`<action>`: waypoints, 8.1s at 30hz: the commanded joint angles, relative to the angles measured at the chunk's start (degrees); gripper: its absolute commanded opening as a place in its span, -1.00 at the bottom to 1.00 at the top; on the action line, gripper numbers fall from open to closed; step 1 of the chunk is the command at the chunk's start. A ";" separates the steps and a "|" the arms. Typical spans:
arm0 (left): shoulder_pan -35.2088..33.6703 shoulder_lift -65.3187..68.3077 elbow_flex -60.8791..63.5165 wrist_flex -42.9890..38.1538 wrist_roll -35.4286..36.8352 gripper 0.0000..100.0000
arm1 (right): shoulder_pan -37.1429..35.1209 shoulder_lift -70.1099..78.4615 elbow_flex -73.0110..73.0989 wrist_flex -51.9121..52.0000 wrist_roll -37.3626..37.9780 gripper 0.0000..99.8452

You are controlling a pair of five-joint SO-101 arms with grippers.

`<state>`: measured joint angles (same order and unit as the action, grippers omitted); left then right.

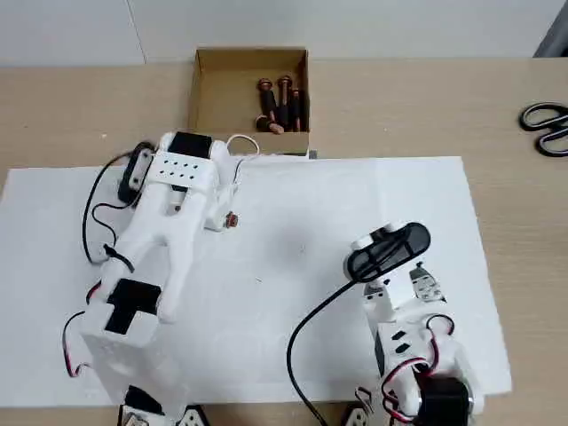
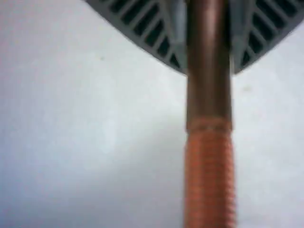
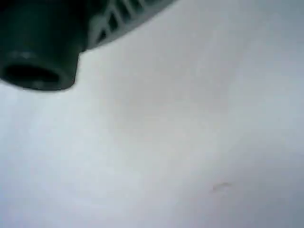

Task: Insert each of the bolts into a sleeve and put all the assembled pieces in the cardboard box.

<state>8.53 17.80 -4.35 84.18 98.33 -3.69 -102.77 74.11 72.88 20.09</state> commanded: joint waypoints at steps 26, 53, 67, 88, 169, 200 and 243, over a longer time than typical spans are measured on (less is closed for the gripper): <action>0.18 -3.43 -1.10 -0.35 3.96 -0.41 | 3.91 0.13 -0.35 -0.75 -0.97 -0.99; -7.38 -3.34 -9.01 10.99 -104.62 -0.37 | 4.09 0.13 -0.35 -0.84 -1.05 -0.99; -11.16 -1.76 -9.01 6.24 -138.37 -0.37 | 4.09 0.13 -0.35 -0.84 -1.05 -0.99; -8.00 5.63 -9.27 -7.82 -162.90 -0.37 | 4.18 0.13 -0.09 -0.84 -0.97 -0.99; -0.53 -12.04 -23.52 15.12 -118.95 -0.99 | 3.82 -1.27 -5.80 -1.54 -1.14 -0.99; -1.05 -72.00 18.24 -2.29 -74.81 -0.99 | -2.24 -1.19 -10.55 3.21 -14.42 -0.99; 7.74 -77.01 58.86 -13.10 -73.23 -0.99 | -30.29 -1.10 1.23 -6.37 -13.89 -0.99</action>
<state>16.44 -70.02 62.55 68.00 25.27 -33.93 -103.38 75.69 67.87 6.37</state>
